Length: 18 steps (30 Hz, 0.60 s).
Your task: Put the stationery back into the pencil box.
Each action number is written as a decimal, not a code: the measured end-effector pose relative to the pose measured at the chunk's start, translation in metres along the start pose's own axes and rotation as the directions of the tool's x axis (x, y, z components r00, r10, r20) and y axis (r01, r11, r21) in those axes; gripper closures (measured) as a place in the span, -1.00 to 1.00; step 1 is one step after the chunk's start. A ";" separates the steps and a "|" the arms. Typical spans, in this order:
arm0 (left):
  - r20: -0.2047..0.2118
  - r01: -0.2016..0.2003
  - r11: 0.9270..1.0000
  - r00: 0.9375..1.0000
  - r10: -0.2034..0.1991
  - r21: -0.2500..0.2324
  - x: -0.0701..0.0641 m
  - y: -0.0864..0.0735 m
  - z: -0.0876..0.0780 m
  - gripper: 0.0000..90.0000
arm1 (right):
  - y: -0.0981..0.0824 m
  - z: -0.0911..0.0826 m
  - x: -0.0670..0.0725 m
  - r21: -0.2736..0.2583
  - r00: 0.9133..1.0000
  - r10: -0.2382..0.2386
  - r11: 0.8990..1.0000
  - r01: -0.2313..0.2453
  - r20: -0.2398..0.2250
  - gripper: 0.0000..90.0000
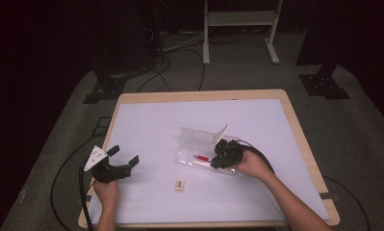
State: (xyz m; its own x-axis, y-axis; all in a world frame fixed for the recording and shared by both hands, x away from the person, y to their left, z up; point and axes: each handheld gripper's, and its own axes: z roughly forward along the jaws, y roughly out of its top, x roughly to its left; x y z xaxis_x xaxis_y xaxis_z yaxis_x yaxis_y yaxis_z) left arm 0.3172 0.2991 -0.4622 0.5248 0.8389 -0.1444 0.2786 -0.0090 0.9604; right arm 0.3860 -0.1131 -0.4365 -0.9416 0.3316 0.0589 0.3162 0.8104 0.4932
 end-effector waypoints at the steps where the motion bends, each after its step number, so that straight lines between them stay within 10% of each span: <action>1: 0.000 -0.001 1.000 1.000 0.001 0.001 0.000 0.000 0.000 -1.00 | 0.000 -0.001 0.000 -0.005 1.000 0.002 1.000 -0.002 0.000 0.65; 18: -0.003 -0.005 1.000 1.000 0.005 0.005 0.000 0.000 0.000 -1.00 | 0.006 -0.023 0.019 -0.116 1.000 -0.025 0.993 0.024 -0.007 0.35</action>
State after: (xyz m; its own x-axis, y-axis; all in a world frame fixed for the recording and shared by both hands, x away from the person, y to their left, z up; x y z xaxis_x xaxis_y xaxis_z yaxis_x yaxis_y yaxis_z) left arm 0.3172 0.2988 -0.4622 0.5243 0.8402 -0.1386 0.2796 -0.0162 0.9600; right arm 0.3673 -0.1127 -0.4122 -0.9501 0.3077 0.0524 0.2777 0.7567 0.5918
